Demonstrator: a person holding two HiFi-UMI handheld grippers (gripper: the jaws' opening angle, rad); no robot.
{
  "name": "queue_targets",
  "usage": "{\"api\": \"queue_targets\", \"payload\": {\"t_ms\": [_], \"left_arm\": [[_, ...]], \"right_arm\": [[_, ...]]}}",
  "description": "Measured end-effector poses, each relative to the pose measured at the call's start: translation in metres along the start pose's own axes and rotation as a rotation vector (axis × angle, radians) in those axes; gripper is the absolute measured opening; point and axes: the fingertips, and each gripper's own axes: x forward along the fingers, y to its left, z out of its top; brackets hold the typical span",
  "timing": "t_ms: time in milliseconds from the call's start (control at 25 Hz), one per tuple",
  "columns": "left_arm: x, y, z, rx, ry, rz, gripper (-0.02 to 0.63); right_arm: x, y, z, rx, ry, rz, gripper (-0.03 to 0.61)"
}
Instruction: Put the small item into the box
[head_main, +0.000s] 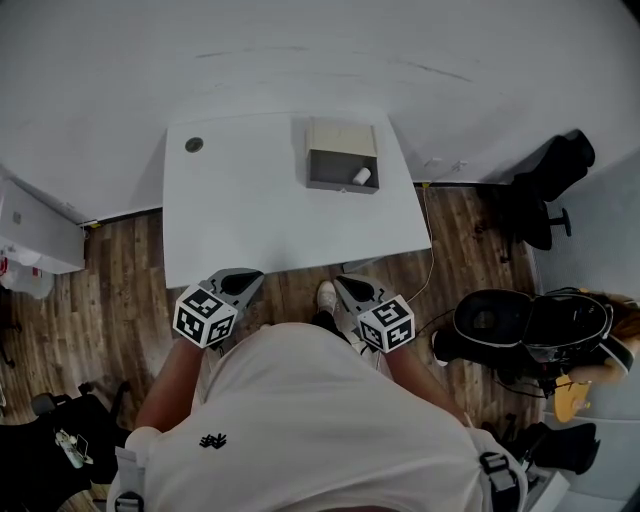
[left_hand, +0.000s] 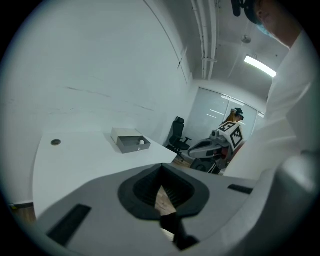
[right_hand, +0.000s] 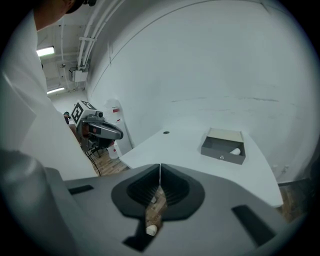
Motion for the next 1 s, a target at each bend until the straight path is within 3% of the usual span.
{"api": "queue_targets", "payload": {"t_ms": [600,1000], "left_arm": [[-0.014,-0.003,-0.021,-0.027,0.021,0.021,0.006],[0.009,0.003,-0.017,-0.039,0.048,0.006,0.006]], "right_arm": [[0.002,0.018,-0.009,-0.037,0.019,0.018,0.006],[-0.001,-0.004,-0.013,-0.02,0.027,-0.001,0.006]]}}
